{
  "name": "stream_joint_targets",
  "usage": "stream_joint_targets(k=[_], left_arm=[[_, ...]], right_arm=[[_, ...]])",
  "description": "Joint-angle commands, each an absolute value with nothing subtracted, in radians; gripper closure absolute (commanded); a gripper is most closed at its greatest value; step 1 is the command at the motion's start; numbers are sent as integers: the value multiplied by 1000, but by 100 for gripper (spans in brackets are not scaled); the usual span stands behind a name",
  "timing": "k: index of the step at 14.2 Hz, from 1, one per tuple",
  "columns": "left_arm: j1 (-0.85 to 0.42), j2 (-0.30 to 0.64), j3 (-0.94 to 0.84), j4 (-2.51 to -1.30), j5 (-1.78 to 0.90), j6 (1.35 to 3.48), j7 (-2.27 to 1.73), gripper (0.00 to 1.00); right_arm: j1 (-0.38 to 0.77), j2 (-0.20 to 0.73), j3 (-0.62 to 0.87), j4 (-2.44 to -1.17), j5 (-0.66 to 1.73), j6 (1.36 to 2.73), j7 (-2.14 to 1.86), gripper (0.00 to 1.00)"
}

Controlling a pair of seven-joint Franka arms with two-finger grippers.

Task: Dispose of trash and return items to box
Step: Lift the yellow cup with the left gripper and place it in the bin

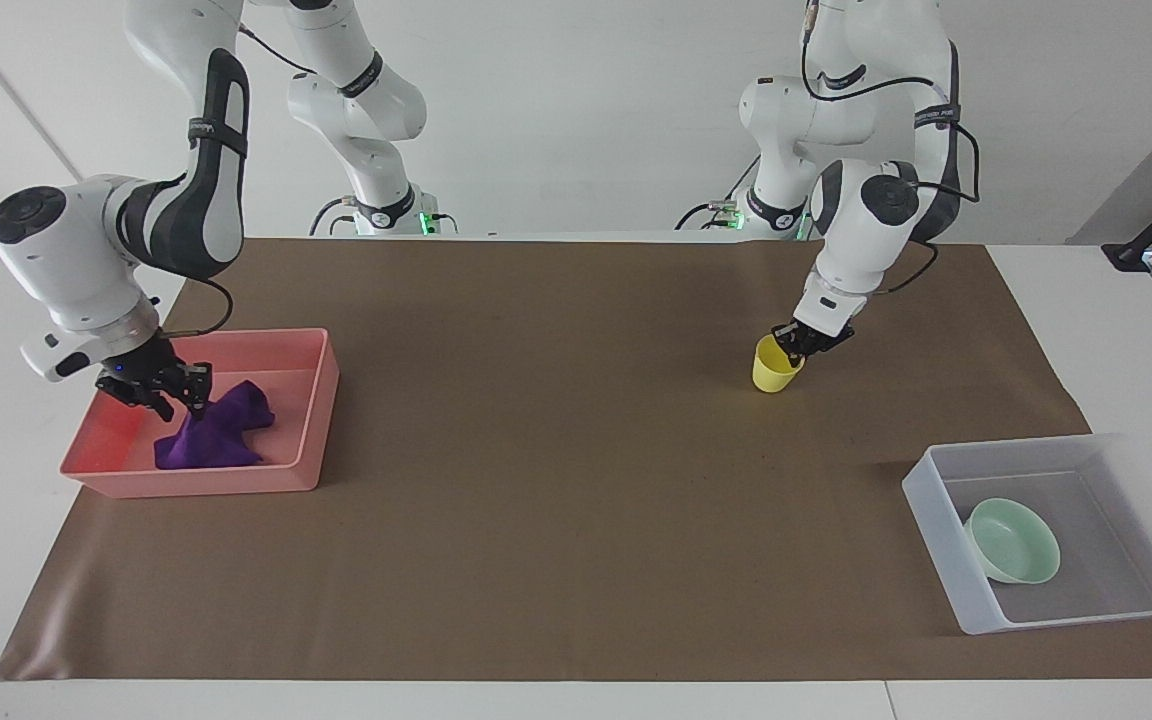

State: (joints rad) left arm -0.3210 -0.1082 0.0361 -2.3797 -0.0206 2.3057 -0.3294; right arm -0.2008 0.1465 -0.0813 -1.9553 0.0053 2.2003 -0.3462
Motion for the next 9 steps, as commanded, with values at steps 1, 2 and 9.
stream_joint_targets(k=[1,2,9], left_arm=[[-283,-55,49,-2127,-2,2078,-356,100],[-234,-26,49,-2000,-2,1968,-341,100],[96,295,49,-1502,-9,1958,-109,100]], right_arm=[[-196,146,-68,-1879,-6,2114,-348,19],[-181,146,-67,-1847,-5,2070,-348,18],[-22,88,-66,-1720,-5,1758,-198,18]])
